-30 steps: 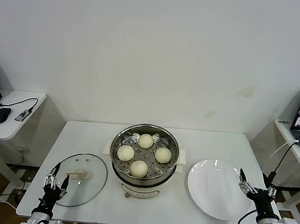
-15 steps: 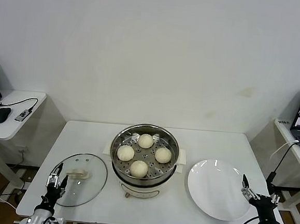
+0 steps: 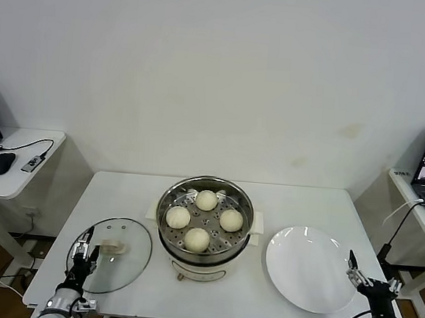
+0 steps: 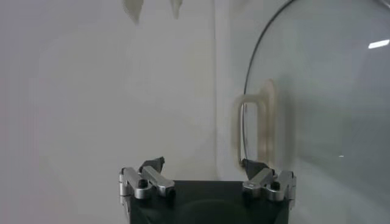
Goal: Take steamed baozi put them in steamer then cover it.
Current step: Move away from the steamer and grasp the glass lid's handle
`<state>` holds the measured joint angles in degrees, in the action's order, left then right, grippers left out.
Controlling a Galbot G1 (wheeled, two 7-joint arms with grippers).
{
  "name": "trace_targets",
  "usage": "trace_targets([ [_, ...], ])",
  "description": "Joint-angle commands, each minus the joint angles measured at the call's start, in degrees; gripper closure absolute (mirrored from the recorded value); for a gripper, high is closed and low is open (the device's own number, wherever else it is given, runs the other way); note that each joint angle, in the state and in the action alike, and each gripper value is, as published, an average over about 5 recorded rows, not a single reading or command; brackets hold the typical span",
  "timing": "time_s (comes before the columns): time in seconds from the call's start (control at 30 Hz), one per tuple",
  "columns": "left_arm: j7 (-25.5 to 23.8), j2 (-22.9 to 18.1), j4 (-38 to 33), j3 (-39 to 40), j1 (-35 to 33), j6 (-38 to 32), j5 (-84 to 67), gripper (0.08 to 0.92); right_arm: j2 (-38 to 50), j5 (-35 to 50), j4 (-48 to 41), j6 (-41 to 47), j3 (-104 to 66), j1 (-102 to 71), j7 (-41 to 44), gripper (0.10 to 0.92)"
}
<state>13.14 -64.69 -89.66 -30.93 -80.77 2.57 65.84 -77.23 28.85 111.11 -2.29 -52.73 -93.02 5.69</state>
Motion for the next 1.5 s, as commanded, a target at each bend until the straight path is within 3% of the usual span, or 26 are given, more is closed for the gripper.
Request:
trace_targets([
  [0.03, -0.8, -0.4, 1.1, 1.5, 3.0, 1.9, 0.0, 0.177, -0.2, -0.2, -0.1, 0.0, -0.2, -0.1, 0.1, 0.203],
  [0.47, 3.7, -3.1, 4.5, 3.3, 7.1, 6.6, -1.7, 0.177, -0.3, -0.7, -0.5, -0.4, -0.4, -0.2, 0.3, 0.203],
  [1.03, 5.5, -3.5, 9.0, 5.2, 8.7, 6.5, -4.6, 0.184, -0.7, -1.2, 0.4, -0.7, -0.6, -1.1, 0.4, 0.203],
  [1.2, 5.5, -3.5, 10.0, 5.8, 9.2, 6.1, -4.6, 0.268, -0.7, -1.3, 0.6, -0.8, -0.8, -1.4, 0.5, 0.203],
  [1.5, 5.3, -3.2, 10.1, 5.8, 8.9, 4.9, -4.6, 0.528, -0.2, -1.4, 0.7, -0.5, -1.0, -1.2, 0.5, 0.203],
])
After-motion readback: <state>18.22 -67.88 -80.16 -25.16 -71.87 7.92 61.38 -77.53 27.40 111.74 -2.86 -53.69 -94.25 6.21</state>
